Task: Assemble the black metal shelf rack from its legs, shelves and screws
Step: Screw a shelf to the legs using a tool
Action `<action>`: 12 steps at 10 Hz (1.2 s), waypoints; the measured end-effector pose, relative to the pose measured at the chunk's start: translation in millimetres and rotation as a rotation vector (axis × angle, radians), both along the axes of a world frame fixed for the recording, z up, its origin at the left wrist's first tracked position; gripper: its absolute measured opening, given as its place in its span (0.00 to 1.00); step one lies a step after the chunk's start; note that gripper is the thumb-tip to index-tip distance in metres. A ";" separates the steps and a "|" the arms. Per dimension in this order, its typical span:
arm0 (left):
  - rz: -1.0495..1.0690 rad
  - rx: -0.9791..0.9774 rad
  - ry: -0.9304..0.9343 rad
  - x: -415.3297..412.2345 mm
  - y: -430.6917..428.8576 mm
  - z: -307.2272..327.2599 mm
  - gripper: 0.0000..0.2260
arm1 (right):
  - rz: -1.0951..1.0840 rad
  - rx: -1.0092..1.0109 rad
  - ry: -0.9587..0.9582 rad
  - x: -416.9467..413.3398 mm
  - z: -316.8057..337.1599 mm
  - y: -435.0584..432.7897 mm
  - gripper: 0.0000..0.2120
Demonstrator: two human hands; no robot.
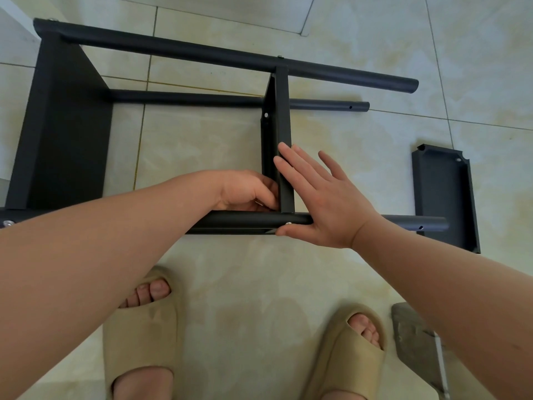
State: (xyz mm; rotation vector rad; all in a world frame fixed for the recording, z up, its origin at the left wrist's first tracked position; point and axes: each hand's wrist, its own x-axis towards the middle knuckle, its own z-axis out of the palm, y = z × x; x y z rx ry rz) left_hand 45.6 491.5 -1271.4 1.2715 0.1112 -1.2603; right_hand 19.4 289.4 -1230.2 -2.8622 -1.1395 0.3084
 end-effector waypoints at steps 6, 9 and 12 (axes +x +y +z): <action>-0.028 0.051 0.002 -0.6 -1.0 2.9 0.08 | -0.003 0.004 0.005 -0.1 -0.1 0.0 0.50; -0.009 0.076 -0.060 -1.2 0.5 -1.2 0.06 | -0.003 0.009 0.002 -0.3 0.9 0.4 0.49; -0.045 0.079 -0.043 0.0 -0.5 0.6 0.07 | -0.001 0.009 -0.003 -0.3 -0.7 -0.2 0.49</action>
